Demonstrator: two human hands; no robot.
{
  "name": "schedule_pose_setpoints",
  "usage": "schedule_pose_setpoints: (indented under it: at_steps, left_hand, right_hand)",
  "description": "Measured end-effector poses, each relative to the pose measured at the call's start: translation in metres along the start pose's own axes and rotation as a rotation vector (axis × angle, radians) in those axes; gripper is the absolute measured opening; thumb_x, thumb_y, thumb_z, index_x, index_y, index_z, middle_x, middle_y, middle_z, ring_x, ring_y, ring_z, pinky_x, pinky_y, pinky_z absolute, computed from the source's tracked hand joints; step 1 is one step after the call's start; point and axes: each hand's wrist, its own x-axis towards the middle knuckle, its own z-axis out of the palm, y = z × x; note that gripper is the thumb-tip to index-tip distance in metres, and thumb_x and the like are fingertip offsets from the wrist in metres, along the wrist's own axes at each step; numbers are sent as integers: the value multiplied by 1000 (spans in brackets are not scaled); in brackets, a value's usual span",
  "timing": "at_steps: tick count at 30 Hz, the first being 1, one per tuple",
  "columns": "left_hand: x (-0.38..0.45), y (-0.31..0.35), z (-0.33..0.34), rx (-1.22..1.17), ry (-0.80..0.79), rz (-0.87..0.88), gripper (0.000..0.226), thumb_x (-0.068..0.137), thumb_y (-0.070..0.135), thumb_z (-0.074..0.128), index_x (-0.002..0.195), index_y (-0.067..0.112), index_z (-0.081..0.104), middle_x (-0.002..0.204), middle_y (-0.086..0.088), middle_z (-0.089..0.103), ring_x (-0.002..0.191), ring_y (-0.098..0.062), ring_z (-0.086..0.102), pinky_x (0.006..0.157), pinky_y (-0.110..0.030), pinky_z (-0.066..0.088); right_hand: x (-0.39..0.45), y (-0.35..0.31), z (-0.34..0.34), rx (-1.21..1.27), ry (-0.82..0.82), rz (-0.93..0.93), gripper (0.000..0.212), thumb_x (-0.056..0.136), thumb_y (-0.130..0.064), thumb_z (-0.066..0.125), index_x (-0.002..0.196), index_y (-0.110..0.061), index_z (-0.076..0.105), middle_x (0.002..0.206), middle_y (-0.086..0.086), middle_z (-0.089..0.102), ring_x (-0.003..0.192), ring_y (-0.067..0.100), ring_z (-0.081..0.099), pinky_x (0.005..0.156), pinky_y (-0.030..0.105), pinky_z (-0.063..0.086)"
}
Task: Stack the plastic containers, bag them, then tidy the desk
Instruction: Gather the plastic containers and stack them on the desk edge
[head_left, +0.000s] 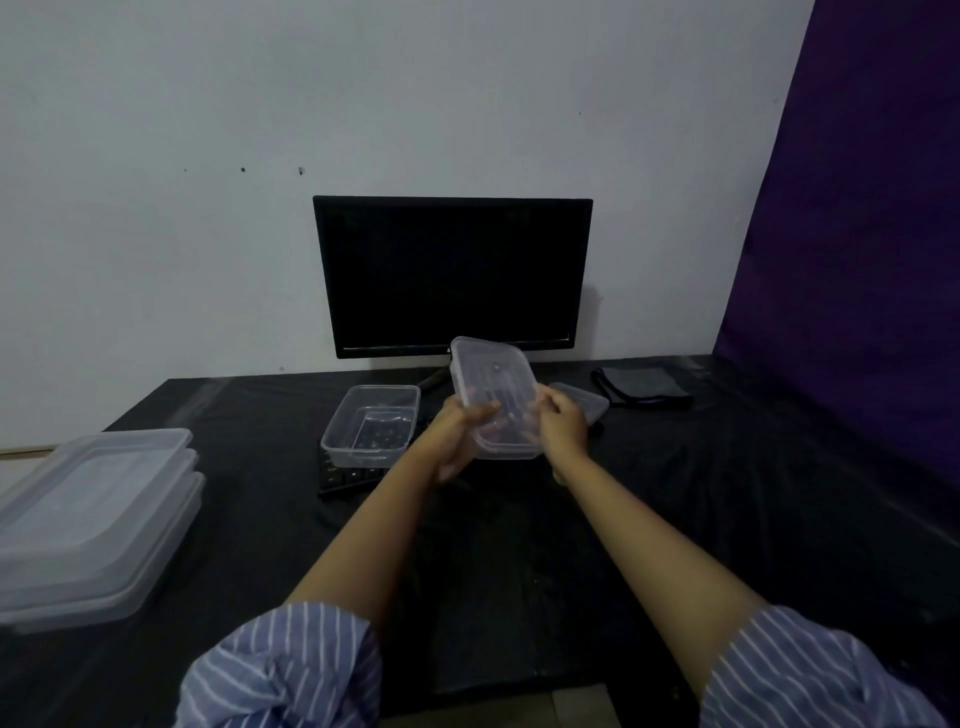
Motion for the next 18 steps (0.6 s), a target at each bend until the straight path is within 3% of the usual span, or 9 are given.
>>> schedule_pose_setpoints:
  at_steps: [3, 6, 8, 10, 13, 15, 16, 18]
  left_hand:
    - [-2, 1, 0, 2, -1, 5, 44, 90, 6, 58, 132, 3, 48, 125, -21, 62, 112, -35, 62, 89, -43, 55]
    - [1, -1, -2, -39, 22, -13, 58, 86, 8, 66, 137, 3, 40, 130, -22, 58, 115, -36, 60, 92, -48, 53]
    - [0, 2, 0, -44, 33, -26, 65, 84, 10, 70, 140, 4, 37, 133, -24, 54, 119, -39, 57, 97, -53, 49]
    - [0, 4, 2, -32, 18, -27, 63, 85, 10, 69, 140, 4, 38, 135, -25, 53, 121, -40, 56, 100, -57, 45]
    - [-3, 7, 2, -28, 19, -27, 66, 84, 11, 70, 140, 6, 37, 135, -24, 53, 119, -39, 57, 97, -54, 48]
    - [-6, 8, 3, -39, 16, -27, 69, 82, 11, 72, 140, 6, 37, 134, -24, 54, 119, -39, 57, 97, -51, 49]
    - [-7, 8, 3, -37, 14, -29, 70, 80, 12, 73, 140, 6, 37, 133, -23, 54, 119, -38, 57, 98, -51, 49]
    - [-8, 9, 4, -23, 4, -29, 69, 79, 12, 73, 139, 7, 41, 132, -21, 57, 118, -37, 58, 98, -50, 48]
  right_hand:
    - [-1, -2, 2, 28, -22, 28, 32, 101, -16, 43, 127, -20, 62, 107, 5, 66, 99, 26, 65, 86, 44, 57]
    - [0, -5, 3, -7, 3, 18, 31, 100, -18, 43, 122, -21, 63, 110, 8, 67, 98, 25, 65, 89, 46, 55]
    - [3, -5, 5, -76, 27, 39, 35, 101, -29, 39, 122, -13, 61, 118, 15, 65, 104, 29, 62, 93, 45, 51]
    - [10, 2, 8, -137, 39, 133, 62, 99, -51, 29, 130, -4, 55, 129, 20, 58, 114, 36, 58, 99, 47, 47]
    - [58, 50, 15, -158, 18, 163, 96, 85, -76, 15, 132, -3, 54, 135, 22, 55, 117, 38, 57, 99, 50, 48]
    - [57, 52, 18, -175, 45, 182, 121, 66, -94, 5, 129, -4, 57, 133, 20, 56, 117, 39, 58, 90, 51, 53]
    - [46, 43, 16, -120, 45, 186, 116, 70, -92, 8, 125, -3, 60, 128, 20, 60, 112, 39, 60, 77, 47, 59]
    - [0, 3, 12, -77, 47, 180, 76, 96, -64, 20, 112, -3, 63, 108, 18, 67, 93, 36, 67, 48, 33, 57]
